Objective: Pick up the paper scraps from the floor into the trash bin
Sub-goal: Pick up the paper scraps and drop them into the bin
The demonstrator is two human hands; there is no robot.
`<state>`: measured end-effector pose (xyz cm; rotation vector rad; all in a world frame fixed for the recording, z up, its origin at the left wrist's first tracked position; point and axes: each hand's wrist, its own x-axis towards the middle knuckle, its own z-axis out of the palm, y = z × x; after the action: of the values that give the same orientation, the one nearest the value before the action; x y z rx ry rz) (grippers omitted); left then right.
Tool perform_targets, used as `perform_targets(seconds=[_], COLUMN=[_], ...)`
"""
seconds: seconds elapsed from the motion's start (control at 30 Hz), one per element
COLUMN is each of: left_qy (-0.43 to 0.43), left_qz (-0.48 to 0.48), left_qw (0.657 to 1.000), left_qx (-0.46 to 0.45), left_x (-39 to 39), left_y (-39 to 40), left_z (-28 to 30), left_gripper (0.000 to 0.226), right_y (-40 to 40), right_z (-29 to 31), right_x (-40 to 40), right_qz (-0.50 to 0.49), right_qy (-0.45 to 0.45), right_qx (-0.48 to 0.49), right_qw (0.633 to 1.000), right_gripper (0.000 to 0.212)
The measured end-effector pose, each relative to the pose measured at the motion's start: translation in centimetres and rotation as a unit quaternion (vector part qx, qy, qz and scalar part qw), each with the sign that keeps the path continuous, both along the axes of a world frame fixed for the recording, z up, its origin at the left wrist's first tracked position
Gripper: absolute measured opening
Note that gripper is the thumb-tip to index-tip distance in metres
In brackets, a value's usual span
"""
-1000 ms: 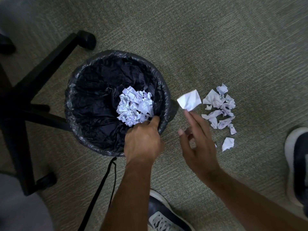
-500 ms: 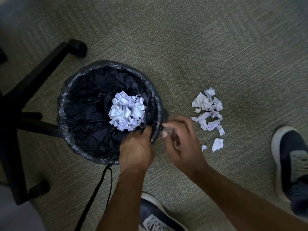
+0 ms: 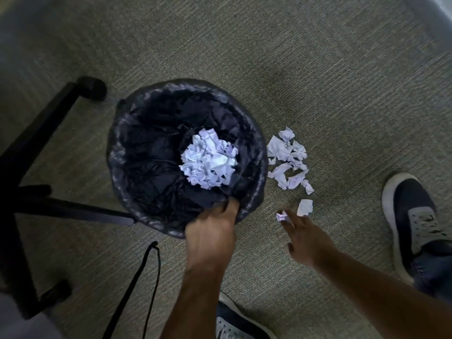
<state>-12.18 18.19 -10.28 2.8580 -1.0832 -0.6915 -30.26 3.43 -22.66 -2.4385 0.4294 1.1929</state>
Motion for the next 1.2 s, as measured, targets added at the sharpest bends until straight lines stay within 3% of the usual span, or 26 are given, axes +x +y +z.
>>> perform_targets(seconds=[0.13,0.27,0.43,0.6,0.77,0.83,0.9,0.97,1.13,1.2], left_qy=[0.006,0.022,0.035,0.049,0.06,0.056,0.046,0.036,0.041,0.04], left_qz=[-0.023,-0.012,-0.01,-0.003,0.0,-0.003,-0.003,-0.002,0.007,0.002], left_qw=[1.0,1.0,0.999,0.997,0.997,0.997,0.998,0.998,0.998,0.998], left_qx=[0.018,0.02,0.039,0.051,0.057,0.051,0.045,0.045,0.044,0.045], left_x=[-1.1,-1.3,-0.5,-0.5,-0.7,-0.6,-0.5,-0.5,-0.9,-1.1], left_y=[-1.2,-0.9,-1.1,-0.8,-1.0,-0.9,-0.9,-0.9,-0.8,-0.7], left_z=[-1.5,-1.9,-2.0,-2.0,-1.9,-1.9,-1.9,-2.0,-2.1,-2.2], left_gripper=[0.047,0.056,0.062,0.06,0.06,0.06,0.06,0.061,0.063,0.065], right_y=[-0.2,-0.2,-0.2,0.1,-0.9,-1.3,-1.6,-1.4,-1.1,-1.3], right_z=[-0.7,-1.3,-2.9,-3.9,-3.1,-3.0,-3.9,-6.0,-6.2,-5.6], right_x=[0.3,1.0,1.4,1.3,0.3,-0.4,-1.6,-3.6,-4.8,-4.7], right_qz=[0.115,0.195,0.198,0.137,0.115,0.158,0.221,0.252,0.223,0.165], right_qy=[-0.004,-0.002,0.014,0.023,0.033,-0.03,-0.014,-0.057,0.012,-0.043], right_qx=[0.004,-0.01,-0.019,-0.037,-0.029,-0.039,-0.041,-0.053,-0.041,0.0], right_qw=[0.993,0.981,0.98,0.99,0.992,0.986,0.974,0.965,0.974,0.985], right_gripper=[0.068,0.064,0.065,0.061,0.08,0.07,0.055,0.052,0.046,0.057])
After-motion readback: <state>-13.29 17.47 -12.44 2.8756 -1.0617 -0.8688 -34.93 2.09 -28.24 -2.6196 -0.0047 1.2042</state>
